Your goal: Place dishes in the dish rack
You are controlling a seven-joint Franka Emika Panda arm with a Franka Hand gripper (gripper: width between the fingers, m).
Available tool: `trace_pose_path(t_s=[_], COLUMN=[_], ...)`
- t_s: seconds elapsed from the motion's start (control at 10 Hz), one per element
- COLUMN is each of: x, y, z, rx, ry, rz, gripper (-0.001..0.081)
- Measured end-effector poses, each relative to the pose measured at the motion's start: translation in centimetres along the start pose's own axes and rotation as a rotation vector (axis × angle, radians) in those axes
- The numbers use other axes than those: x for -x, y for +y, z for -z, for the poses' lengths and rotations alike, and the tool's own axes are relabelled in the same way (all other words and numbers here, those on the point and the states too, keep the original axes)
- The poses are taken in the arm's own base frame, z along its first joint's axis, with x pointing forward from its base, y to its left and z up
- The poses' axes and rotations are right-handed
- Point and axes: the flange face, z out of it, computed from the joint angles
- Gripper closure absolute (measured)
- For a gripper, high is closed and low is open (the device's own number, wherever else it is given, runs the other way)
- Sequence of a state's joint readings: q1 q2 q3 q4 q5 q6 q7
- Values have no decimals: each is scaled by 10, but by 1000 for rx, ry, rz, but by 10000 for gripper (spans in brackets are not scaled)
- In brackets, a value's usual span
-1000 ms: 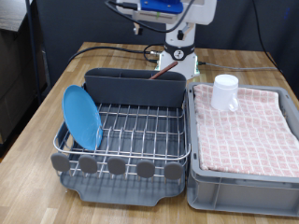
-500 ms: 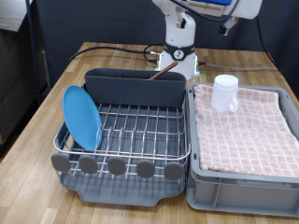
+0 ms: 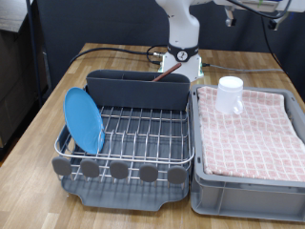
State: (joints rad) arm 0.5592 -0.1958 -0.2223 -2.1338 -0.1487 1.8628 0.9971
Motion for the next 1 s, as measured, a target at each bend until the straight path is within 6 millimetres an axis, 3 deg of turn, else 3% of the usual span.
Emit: trace_pose_path(t_s=[0.4,0.7,1.0], x=[-4,-5,-3], y=[-4,-20,-38], z=[-4,-4,-25], rx=[6,22,93], ry=[2,12,-59], rz=[24,58,101], gripper=[3,3,3])
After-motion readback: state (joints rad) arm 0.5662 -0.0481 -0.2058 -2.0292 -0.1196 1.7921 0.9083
